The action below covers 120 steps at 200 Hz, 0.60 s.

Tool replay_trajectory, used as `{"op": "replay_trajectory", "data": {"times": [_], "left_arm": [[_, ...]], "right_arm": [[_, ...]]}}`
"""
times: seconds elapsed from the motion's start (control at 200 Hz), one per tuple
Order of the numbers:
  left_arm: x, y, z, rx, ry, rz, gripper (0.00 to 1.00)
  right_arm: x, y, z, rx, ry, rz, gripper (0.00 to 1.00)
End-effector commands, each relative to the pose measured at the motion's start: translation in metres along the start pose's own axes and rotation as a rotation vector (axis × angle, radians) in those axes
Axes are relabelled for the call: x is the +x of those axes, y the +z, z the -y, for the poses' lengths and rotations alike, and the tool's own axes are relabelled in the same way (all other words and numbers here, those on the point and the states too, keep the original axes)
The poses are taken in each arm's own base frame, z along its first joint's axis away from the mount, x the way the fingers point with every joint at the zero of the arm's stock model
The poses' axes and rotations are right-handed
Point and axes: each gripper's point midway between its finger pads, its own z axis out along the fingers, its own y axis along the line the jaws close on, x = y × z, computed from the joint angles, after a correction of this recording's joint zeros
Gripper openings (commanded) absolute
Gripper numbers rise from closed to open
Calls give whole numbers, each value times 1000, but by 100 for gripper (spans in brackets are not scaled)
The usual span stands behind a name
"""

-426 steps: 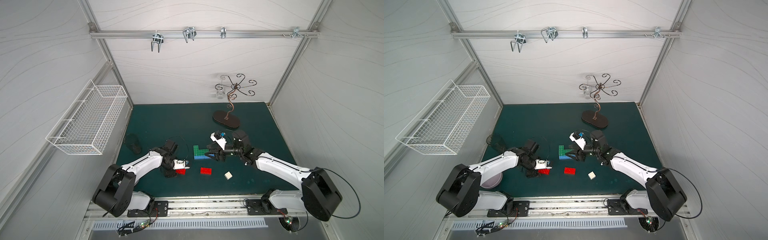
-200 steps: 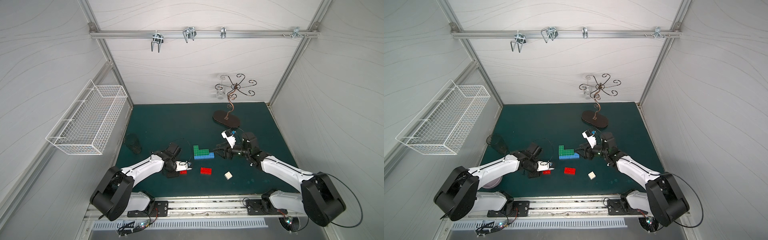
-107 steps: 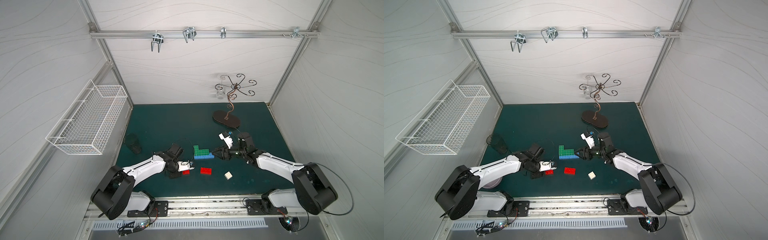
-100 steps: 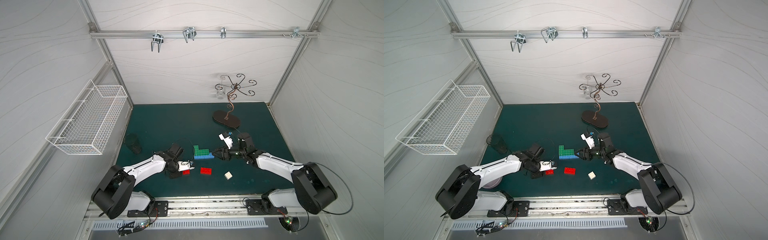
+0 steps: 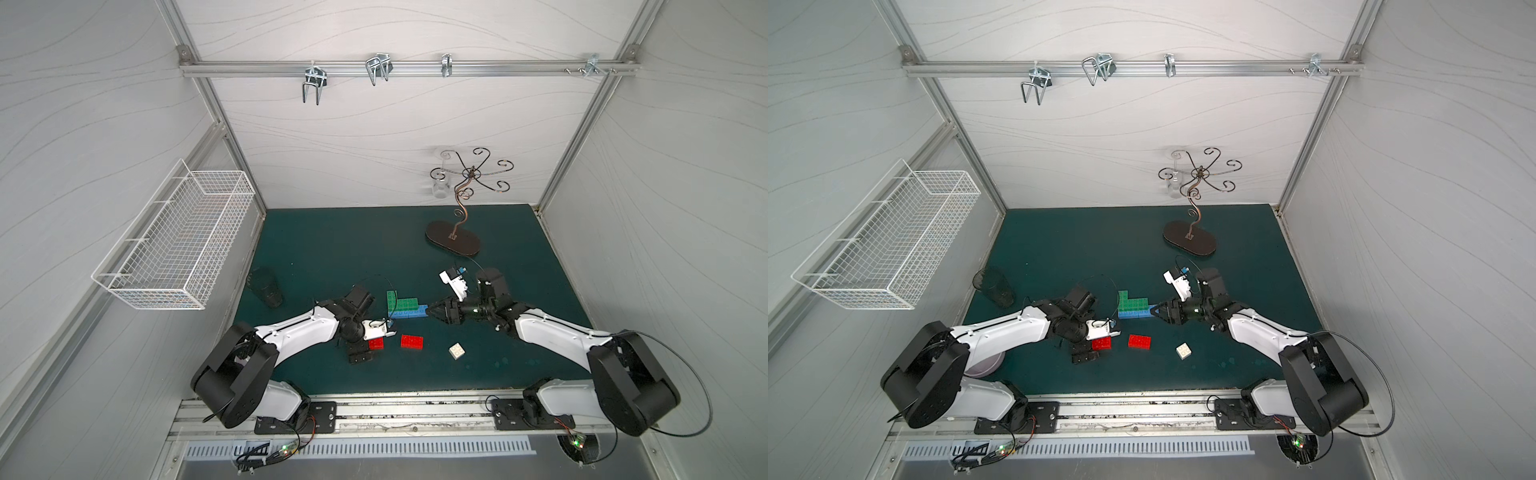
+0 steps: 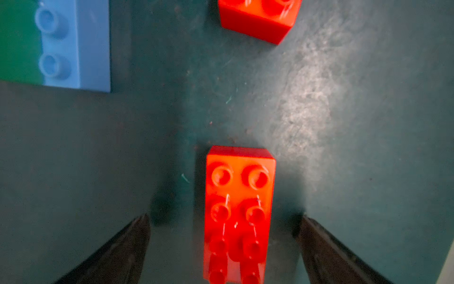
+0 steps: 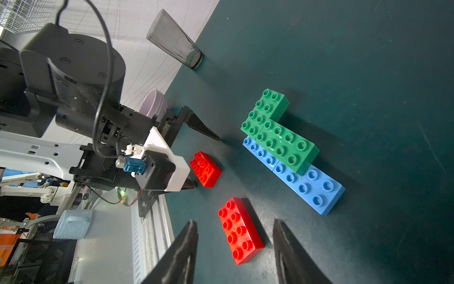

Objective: Assemble a small pinwheel with lego
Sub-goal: Pick up the lego brick from the center of the board.

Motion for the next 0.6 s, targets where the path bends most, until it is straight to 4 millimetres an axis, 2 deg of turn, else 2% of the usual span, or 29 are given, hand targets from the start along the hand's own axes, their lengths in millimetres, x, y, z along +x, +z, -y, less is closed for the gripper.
{"op": "replay_trajectory", "data": {"times": [0.0, 0.08, 0.265, 0.48, 0.595], "left_arm": [[12, -1, 12, 1, 64, -12, 98], [14, -5, 18, 3, 93, 14, 90], [12, -19, 7, -14, 48, 83, 86], [-2, -18, -9, -2, 15, 83, 83], [-3, -16, -6, 3, 12, 108, 80]], "right_arm": [[-7, -4, -8, -9, -13, 10, 52], [-7, -4, -9, -12, -13, 7, 52], [-7, -3, -9, -15, -11, 7, 52], [-9, -1, -9, -21, -9, 2, 52], [-5, -2, -8, -17, -8, -4, 52]]}}
